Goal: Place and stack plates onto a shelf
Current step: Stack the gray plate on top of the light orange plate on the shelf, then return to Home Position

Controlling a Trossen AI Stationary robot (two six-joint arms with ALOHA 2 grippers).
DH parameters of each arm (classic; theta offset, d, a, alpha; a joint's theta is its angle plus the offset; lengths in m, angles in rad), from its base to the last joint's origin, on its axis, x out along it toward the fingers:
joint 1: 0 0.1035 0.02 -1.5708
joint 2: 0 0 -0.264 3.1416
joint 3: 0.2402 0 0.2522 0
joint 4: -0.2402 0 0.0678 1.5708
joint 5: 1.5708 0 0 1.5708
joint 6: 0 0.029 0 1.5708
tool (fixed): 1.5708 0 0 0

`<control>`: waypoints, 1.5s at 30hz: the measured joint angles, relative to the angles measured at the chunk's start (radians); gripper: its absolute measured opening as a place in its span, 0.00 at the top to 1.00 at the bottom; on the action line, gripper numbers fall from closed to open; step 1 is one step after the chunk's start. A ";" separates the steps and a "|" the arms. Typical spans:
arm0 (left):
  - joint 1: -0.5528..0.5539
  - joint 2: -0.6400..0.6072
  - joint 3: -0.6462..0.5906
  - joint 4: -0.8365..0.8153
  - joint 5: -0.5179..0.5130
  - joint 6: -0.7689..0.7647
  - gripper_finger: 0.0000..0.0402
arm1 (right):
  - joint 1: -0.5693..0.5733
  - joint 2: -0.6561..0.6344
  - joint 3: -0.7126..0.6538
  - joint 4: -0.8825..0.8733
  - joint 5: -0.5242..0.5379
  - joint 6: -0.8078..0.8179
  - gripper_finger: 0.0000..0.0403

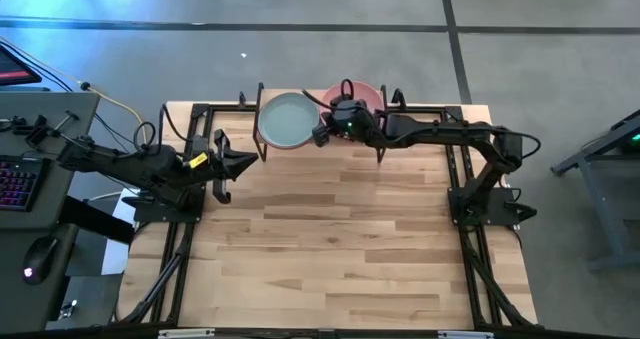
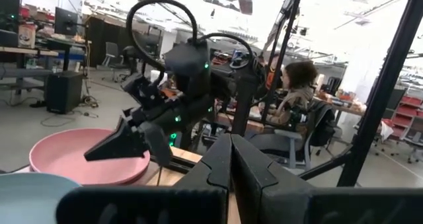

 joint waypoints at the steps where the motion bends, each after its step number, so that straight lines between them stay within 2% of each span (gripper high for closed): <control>1: 0.000 0.000 0.000 0.000 0.000 0.000 1.00 | 0.000 0.007 0.000 -0.002 -0.002 0.003 1.00; 10: 0.000 0.001 0.000 0.000 0.000 -0.034 1.00 | -0.001 0.089 -0.002 0.032 -0.045 0.044 1.00; 18: 0.000 0.000 0.000 0.001 0.000 -0.044 1.00 | -0.002 0.054 -0.001 0.049 -0.047 -0.003 1.00; 21: 0.000 -0.013 0.000 -0.014 0.000 -0.043 1.00 | -0.001 -0.027 -0.001 -0.030 -0.061 -0.068 1.00; 25: 0.000 -0.051 0.000 -0.096 0.000 -0.047 1.00 | 0.032 -0.174 -0.009 -0.248 -0.093 -0.156 1.00; 28: 0.000 -0.060 -0.001 -0.155 -0.001 -0.067 1.00 | 0.090 -0.318 -0.108 -0.295 -0.128 -0.145 1.00; 32: 0.000 -0.057 -0.013 -0.133 -0.012 -0.071 1.00 | 0.216 -0.555 -0.326 -0.193 -0.158 -0.012 1.00; 36: 0.000 -0.055 -0.038 -0.096 -0.029 -0.072 1.00 | 0.356 -0.744 -0.518 0.025 -0.176 0.046 1.00; 40: 0.001 -0.055 -0.043 -0.095 -0.037 -0.087 1.00 | 0.447 -0.829 -0.618 0.155 -0.094 0.026 1.00; 45: 0.001 -0.056 -0.043 -0.095 -0.037 -0.088 1.00 | 0.470 -0.844 -0.642 0.193 -0.059 0.000 1.00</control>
